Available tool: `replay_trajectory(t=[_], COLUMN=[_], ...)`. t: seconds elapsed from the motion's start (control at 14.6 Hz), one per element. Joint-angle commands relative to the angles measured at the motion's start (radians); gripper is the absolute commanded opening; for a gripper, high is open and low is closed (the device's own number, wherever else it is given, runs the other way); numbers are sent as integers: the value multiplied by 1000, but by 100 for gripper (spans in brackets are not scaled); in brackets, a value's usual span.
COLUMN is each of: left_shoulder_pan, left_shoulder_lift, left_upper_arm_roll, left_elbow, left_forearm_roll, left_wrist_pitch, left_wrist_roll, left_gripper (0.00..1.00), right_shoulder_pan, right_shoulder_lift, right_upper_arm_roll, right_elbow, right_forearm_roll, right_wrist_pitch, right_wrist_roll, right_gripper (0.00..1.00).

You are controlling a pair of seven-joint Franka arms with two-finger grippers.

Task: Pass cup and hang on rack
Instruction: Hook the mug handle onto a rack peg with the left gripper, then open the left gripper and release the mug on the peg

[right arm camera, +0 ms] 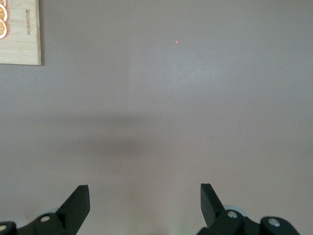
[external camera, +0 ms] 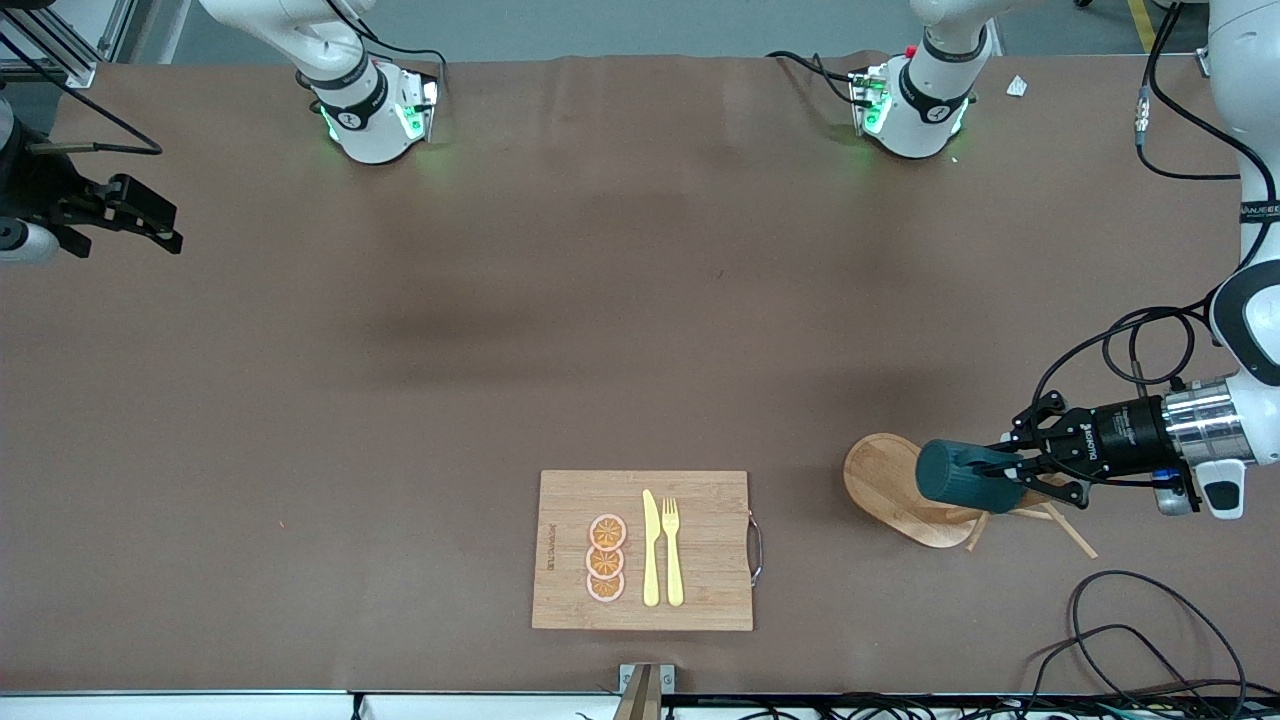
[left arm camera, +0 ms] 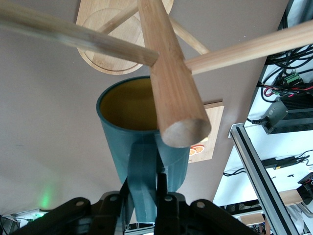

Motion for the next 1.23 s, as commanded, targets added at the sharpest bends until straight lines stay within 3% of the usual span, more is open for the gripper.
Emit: replay_trajectory(t=[0.0,0.34,0.48,0.69,0.75,1.17], left_shoulder_pan=[6,36,32,23,21,-17], left_shoulder_lift=[9,17,18,18,18,-66], left_upper_arm_roll=[-3,-4,-4,-9,-15,-40], left_elbow=[29,29,29,29,29,29], left_forearm_roll=[13,10,7,7,7,41], left_wrist_pitch=[1,0,0,0,0,-12], left_wrist_roll=[10,39,36,28,28,33], left_gripper=[11,17,38,85,97,100], right_shoulder_pan=[0,4,4,2,2,2], right_shoulder_lift=[-7,-7,-8,-8,-8,-8], right_upper_arm_roll=[-3,-3,-1,-3,-1,-3], right_elbow=[-6,-6,-6,-5,-5,-5], right_forearm_roll=[11,11,11,11,11,11], right_wrist_pitch=[-7,-21,-21,-25,-25,-27], right_wrist_roll=[3,1,1,1,1,1], right_gripper=[100,100,100,100,100,100])
